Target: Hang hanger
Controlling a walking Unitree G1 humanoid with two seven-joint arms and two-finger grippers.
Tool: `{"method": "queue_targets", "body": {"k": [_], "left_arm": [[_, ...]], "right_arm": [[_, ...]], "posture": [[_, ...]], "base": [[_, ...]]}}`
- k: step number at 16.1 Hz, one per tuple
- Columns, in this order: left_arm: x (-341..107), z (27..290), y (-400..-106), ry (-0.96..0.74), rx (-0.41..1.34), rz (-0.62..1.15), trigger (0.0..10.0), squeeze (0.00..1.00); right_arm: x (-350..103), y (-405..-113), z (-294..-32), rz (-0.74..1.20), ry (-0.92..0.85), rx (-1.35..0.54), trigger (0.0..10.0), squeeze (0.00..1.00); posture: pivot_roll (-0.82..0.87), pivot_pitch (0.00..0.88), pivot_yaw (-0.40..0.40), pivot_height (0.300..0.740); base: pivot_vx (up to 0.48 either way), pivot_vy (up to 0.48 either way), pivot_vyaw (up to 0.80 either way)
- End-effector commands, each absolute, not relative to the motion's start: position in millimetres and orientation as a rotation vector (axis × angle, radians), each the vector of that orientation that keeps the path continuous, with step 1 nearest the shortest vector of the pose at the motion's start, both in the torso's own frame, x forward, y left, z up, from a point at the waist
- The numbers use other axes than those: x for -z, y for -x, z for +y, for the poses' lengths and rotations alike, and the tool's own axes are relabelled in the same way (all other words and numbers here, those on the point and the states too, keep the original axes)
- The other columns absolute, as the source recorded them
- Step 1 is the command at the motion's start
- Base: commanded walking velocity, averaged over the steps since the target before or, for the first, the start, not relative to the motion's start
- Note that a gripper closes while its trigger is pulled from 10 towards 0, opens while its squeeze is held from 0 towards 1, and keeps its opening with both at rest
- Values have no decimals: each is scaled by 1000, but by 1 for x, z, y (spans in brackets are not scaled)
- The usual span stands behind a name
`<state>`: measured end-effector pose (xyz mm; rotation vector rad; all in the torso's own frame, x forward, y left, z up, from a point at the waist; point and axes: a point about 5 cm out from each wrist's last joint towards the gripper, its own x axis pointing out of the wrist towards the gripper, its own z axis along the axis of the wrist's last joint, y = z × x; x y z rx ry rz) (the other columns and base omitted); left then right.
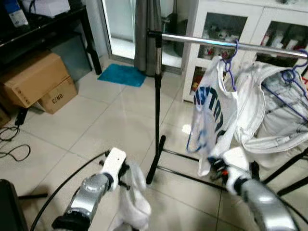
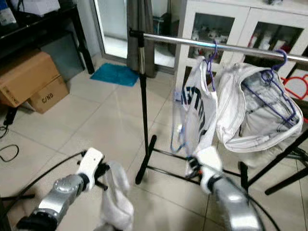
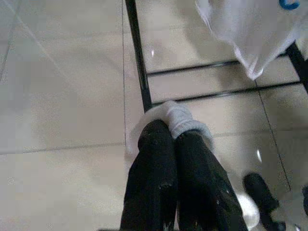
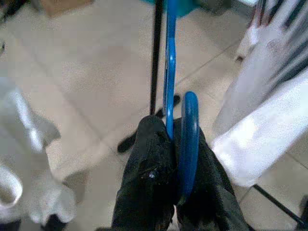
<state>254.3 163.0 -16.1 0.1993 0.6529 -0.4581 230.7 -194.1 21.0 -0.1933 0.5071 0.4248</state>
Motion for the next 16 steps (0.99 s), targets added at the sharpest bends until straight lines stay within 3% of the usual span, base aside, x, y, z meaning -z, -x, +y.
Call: {"method": "queue_targets", "body": {"k": [1,6,8,11,12,13,14,15,16], "left_arm": [[23,161,-250,-208,474,681,0,0],[61,157,-212,-252,471,796,0,0],[61,163,-214,-216,328,743,0,0],[61,163,-214,-165,279,725,0,0],[63,163,-212,-166,297,736,667,0],[63,165,-211,-161,314,742,3412,0],[65,167,-209,-154,318,756,4824,0],[65,168,-208,-164,325,760,10000,0],[66,167,-207,-147,327,775,10000,0]], "right_arm": [[-9,-227,-191,555,272,-465,0,0],[59,-198,-195,872,429,-428,0,0],[68,-189,-207,912,473,-333,0,0],[74,-183,-216,938,482,-205,0,0],[77,-180,-216,950,493,-199,0,0],[80,-176,-213,968,495,-192,0,0],[84,-170,-212,982,482,-173,0,0],[88,-162,-210,998,412,-128,0,0],[89,-159,-210,1004,363,-101,0,0]], "posture": [[-73,0,57,740],[-63,0,17,740],[-61,0,28,740],[-79,0,47,740],[-95,0,75,740],[-102,0,90,740],[-111,0,107,740],[-108,0,106,740],[-101,0,102,740]], "base": [[0,0,0],[0,0,0],[0,0,0],[0,0,0],[0,0,0],[0,0,0],[0,0,0],[0,0,0],[0,0,0]]}}
